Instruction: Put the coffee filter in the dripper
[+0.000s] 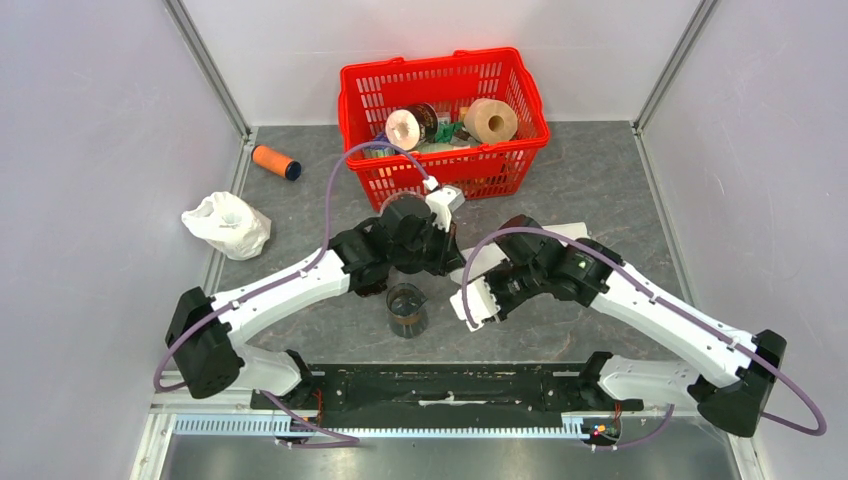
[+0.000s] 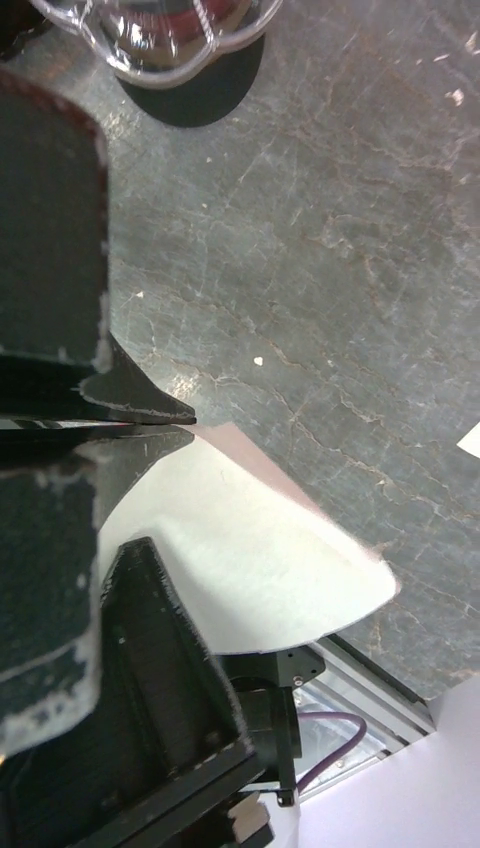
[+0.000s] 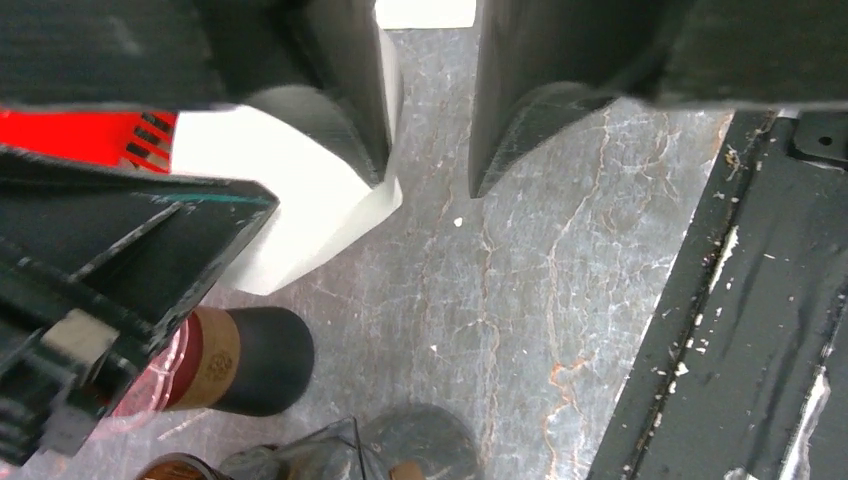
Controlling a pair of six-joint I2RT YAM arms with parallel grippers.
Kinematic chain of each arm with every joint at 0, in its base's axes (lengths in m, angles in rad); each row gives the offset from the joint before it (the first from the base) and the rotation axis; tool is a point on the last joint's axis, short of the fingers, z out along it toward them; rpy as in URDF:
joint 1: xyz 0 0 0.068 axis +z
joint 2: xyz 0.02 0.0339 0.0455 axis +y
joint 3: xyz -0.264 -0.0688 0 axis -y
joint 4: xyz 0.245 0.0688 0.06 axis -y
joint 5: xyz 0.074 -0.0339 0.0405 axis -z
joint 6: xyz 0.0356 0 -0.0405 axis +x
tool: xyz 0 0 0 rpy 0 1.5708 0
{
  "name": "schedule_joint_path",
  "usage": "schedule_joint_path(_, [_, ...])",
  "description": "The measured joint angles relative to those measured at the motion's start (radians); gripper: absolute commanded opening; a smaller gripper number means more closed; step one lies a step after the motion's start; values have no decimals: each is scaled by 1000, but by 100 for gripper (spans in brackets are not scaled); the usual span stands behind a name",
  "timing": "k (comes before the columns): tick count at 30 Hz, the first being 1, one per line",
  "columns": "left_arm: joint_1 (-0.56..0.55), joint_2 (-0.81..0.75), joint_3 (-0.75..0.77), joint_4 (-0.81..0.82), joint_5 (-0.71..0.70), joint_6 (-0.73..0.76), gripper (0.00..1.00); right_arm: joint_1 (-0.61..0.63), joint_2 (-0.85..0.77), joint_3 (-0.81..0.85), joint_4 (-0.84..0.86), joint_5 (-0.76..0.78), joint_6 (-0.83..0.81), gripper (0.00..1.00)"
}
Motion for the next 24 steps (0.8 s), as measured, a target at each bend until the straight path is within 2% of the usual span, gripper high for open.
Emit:
schedule_joint_path(1, [3,-6,-1,3,2,9,2,0,-12,-10,10,11,14,97])
schedule_joint_path(5, [5,-38,-7,31,0,53,2,1,-87,-50,71,66,82,97])
schedule_joint_path(11, [-11,-51,-8,68,-127,122,2,1,-300,-145,323,194,307,97])
schedule_joint_path(14, [-16,-28,3,67,-207,153,2,3,-387,-203,518,331,558,97])
schedule_joint_path(17, [-30,14,35,69,-282,184,2,3,-418,-222,631,598,964,97])
schedule_joint_path(21, [-67,59,77,80,-356,229,2,2,-412,-216,589,858,1409,97])
schedule_joint_path(24, [-109,86,109,93,-408,264,2,2,-395,-216,524,986,1620,97])
